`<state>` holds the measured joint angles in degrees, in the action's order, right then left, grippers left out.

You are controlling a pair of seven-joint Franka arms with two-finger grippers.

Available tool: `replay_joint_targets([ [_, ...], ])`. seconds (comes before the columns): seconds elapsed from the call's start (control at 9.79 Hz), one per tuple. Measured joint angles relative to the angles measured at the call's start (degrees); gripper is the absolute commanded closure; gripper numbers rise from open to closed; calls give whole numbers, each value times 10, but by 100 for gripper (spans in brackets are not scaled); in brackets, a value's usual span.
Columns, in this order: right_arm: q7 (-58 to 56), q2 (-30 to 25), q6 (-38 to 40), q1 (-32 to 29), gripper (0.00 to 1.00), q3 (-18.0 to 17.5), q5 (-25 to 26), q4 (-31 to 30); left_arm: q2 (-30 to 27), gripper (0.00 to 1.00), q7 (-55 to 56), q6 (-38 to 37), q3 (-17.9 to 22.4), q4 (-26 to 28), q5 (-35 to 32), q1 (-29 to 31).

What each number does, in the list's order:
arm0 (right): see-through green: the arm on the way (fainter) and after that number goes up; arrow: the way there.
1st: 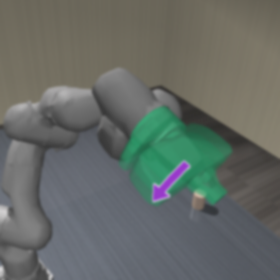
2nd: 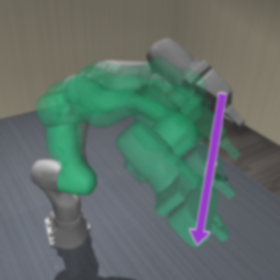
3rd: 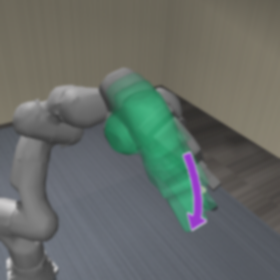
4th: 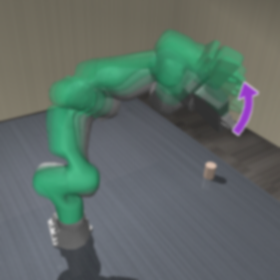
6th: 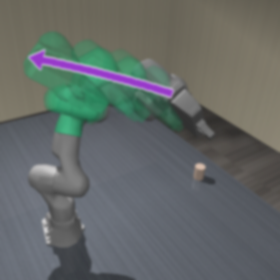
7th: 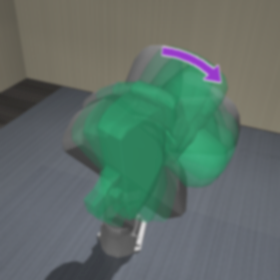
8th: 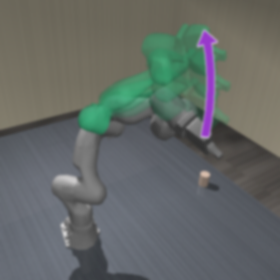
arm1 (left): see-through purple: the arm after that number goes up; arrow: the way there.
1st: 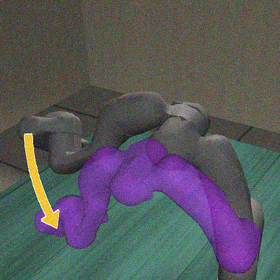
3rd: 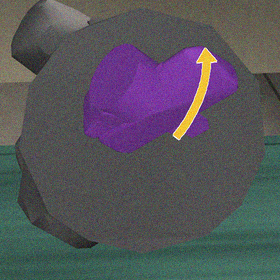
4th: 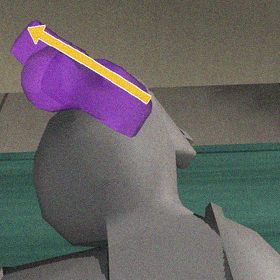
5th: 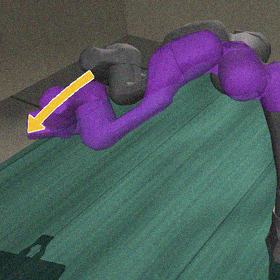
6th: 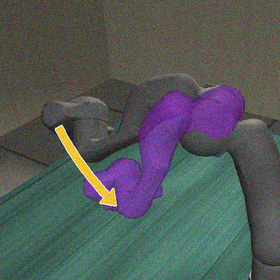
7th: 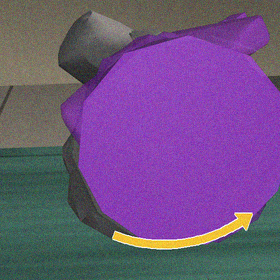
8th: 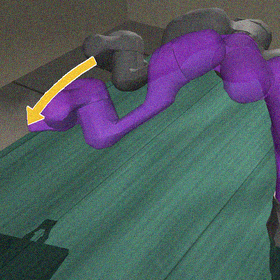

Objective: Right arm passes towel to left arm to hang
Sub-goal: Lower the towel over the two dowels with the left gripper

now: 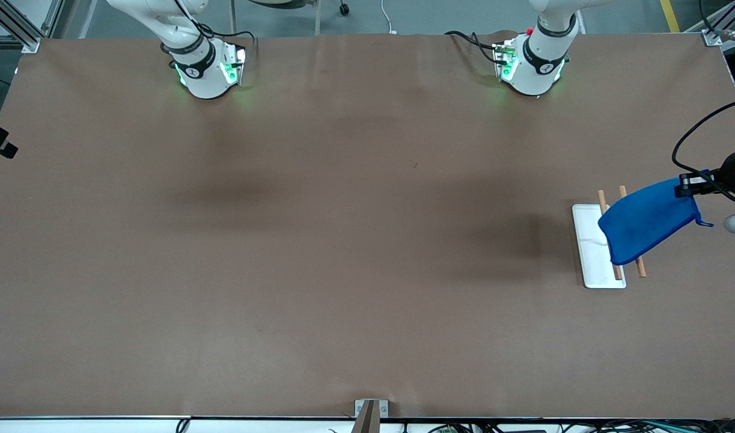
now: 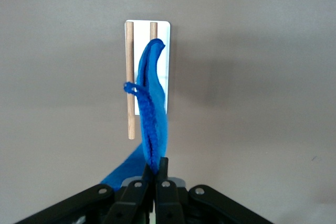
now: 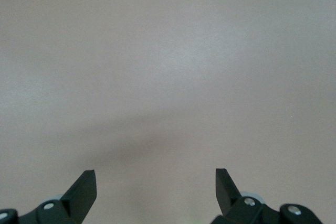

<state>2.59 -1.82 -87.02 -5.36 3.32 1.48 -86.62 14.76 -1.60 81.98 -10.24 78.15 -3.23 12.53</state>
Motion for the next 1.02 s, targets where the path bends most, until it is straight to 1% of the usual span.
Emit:
replay_joint_targets([
  [0.31, 0, 0, 0, 0, 0, 0, 0, 0, 0, 100, -11, 5, -4, -4, -12, -3],
  [0.51, 1, 0, 1, 0, 0, 0, 0, 0, 22, 100, -50, 10, -4, -2, -16, -2],
  [0.61, 1, 0, 1, 0, 0, 0, 0, 0, 39, 100, -88, 24, 3, -2, -18, 0],
  [0.82, 1, 0, 1, 0, 0, 0, 0, 0, 65, 100, -179, 76, 44, -2, -18, 5],
  [0.92, 1, 0, 1, 0, 0, 0, 0, 0, 75, 100, -212, 89, 60, -2, -18, 10],
  [1.02, 1, 0, 2, 0, 0, 0, 0, 0, 82, 100, -226, 95, 68, -2, -12, 16],
])
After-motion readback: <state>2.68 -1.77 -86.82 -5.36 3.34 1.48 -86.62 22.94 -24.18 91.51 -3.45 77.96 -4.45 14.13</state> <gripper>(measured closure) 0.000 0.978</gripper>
